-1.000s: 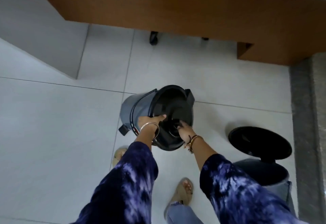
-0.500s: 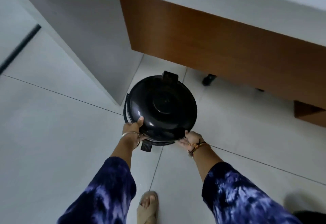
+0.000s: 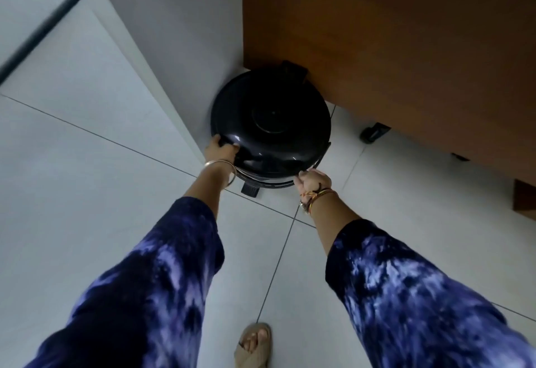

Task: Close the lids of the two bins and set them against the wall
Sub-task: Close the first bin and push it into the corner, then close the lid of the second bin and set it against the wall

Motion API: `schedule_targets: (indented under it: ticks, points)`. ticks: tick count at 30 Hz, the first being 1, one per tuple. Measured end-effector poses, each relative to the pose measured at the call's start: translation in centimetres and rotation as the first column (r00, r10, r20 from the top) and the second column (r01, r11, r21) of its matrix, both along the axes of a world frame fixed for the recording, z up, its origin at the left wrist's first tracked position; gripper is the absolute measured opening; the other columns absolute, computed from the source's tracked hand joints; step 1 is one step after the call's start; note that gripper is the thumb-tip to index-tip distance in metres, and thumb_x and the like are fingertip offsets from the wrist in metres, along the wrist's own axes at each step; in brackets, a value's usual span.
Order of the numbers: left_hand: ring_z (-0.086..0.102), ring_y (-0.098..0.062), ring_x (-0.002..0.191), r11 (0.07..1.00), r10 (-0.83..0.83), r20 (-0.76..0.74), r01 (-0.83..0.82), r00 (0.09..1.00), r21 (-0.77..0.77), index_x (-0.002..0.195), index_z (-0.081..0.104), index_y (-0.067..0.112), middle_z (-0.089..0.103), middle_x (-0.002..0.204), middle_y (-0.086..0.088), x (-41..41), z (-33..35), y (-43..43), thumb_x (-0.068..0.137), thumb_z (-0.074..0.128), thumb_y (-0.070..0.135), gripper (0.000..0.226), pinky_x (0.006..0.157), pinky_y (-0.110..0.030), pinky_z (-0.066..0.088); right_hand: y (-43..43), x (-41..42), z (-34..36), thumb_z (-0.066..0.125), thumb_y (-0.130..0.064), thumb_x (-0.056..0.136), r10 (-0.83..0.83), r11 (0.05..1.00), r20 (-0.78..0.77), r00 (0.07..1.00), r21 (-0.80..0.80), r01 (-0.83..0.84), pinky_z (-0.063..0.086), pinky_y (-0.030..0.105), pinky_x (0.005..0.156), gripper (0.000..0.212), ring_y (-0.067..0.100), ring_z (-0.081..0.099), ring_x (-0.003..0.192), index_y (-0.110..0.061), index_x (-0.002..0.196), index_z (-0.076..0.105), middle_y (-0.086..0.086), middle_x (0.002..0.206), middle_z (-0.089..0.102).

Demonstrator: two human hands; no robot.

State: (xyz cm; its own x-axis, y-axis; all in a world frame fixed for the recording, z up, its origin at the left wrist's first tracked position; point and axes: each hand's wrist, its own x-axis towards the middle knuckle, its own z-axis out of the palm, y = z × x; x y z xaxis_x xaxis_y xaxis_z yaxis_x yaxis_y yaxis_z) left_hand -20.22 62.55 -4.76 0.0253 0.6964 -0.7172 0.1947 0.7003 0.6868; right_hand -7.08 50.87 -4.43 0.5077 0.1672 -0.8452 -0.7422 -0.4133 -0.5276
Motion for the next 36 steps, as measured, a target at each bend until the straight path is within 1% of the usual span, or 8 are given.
schedule_targets:
  ticks: [5, 7, 10, 12, 16, 22, 30, 36]
  points:
    - [0.032, -0.034, 0.142, 0.950, -0.195, -0.283, 0.252, 0.939, 0.184, 0.145, 0.034, 0.009, 0.002, 0.160, -0.014, 0.5, 2.8, -4.7, 0.086, 0.065, 0.016, 0.067, 0.118, -0.033, 0.027, -4.7, 0.4, 2.2, 0.049, -0.006, 0.096, 0.096, 0.994, -0.082, 0.992, 0.061, -0.091, 0.039, 0.038, 0.107, 0.046, 0.026, 0.048, 0.133, 0.000, 0.141, 0.039, 0.016, 0.141, 0.051]
    - [0.029, -0.036, 0.144, 0.883, -0.275, -0.345, 0.378, 0.897, 0.278, 0.143, 0.033, 0.004, -0.006, 0.160, -0.015, 1.2, 3.6, -8.9, 0.084, 0.067, 0.016, 0.069, 0.120, -0.035, 0.026, -8.1, 0.8, 3.3, 0.053, -0.014, 0.095, 0.045, 0.998, -0.125, 0.991, 0.044, -0.040, 0.040, 0.039, 0.108, 0.045, 0.028, 0.056, 0.125, 0.003, 0.136, 0.046, 0.014, 0.119, 0.062]
    - [0.030, -0.035, 0.142, 0.829, -0.363, -0.405, 0.489, 0.839, 0.271, 0.138, 0.039, 0.001, 0.001, 0.159, -0.015, 2.7, 4.1, -16.6, 0.082, 0.069, 0.019, 0.066, 0.118, -0.037, 0.028, -15.1, 1.1, 5.3, 0.056, -0.017, 0.093, -0.111, 0.993, -0.151, 0.982, 0.025, 0.117, 0.035, 0.045, 0.111, 0.052, 0.028, 0.067, 0.096, 0.009, 0.137, 0.044, 0.002, 0.091, 0.062]
    - [0.029, -0.038, 0.141, 0.826, -0.436, -0.401, 0.535, 0.805, 0.177, 0.136, 0.043, 0.002, 0.005, 0.158, -0.016, 4.4, 4.6, -23.1, 0.082, 0.070, 0.023, 0.063, 0.117, -0.041, 0.028, -21.2, 1.7, 6.6, 0.054, -0.018, 0.095, -0.194, 0.981, -0.168, 0.967, -0.022, 0.193, 0.038, 0.045, 0.108, 0.052, 0.025, 0.064, 0.103, 0.008, 0.138, 0.042, 0.005, 0.086, 0.059]
    - [0.021, -0.036, 0.144, 0.695, -0.661, -0.383, 0.719, 0.646, 0.013, 0.132, 0.050, 0.006, 0.014, 0.156, -0.013, 8.6, 5.0, -37.8, 0.085, 0.067, 0.027, 0.054, 0.115, -0.044, 0.029, -36.9, 4.0, 6.3, 0.049, -0.029, 0.095, -0.355, 0.925, -0.172, 0.919, -0.208, 0.319, 0.042, 0.047, 0.104, 0.060, 0.034, 0.050, 0.130, 0.000, 0.145, 0.030, 0.017, 0.143, 0.047]
    - [0.024, -0.031, 0.143, 0.461, -0.851, -0.310, 0.885, 0.424, -0.056, 0.129, 0.050, 0.007, 0.033, 0.145, -0.015, 16.3, 3.6, -57.1, 0.087, 0.065, 0.029, 0.050, 0.113, -0.042, 0.029, -61.5, 8.1, 5.5, 0.048, -0.020, 0.095, -0.458, 0.636, 0.222, 0.861, -0.595, 0.492, 0.045, 0.041, 0.097, 0.046, 0.038, 0.054, 0.122, 0.006, 0.131, 0.041, 0.023, 0.136, 0.051]
    - [0.042, -0.034, 0.134, -0.057, -0.946, -0.324, 0.997, -0.035, 0.057, 0.131, 0.051, -0.003, 0.048, 0.139, -0.022, 30.8, -3.2, -75.4, 0.093, 0.054, 0.036, 0.054, 0.111, -0.036, 0.033, -82.8, 14.1, -1.7, 0.054, -0.053, 0.085, -0.504, 0.458, 0.222, 0.835, -0.751, 0.476, 0.042, 0.045, 0.105, 0.082, 0.035, 0.052, 0.126, 0.003, 0.140, 0.031, 0.020, 0.142, 0.045]
    - [0.014, -0.028, 0.151, -0.127, -0.947, -0.314, 0.978, -0.070, 0.166, 0.154, 0.016, 0.009, 0.009, 0.164, -0.011, 39.4, -7.8, -81.2, 0.094, 0.041, 0.052, 0.078, 0.123, -0.035, 0.013, -85.1, 14.7, -5.5, 0.046, -0.039, 0.094, -0.389, 0.509, 0.348, 0.853, -0.691, 0.514, 0.041, 0.032, 0.071, 0.038, 0.033, 0.064, 0.103, -0.008, 0.116, 0.049, 0.013, 0.117, 0.065]
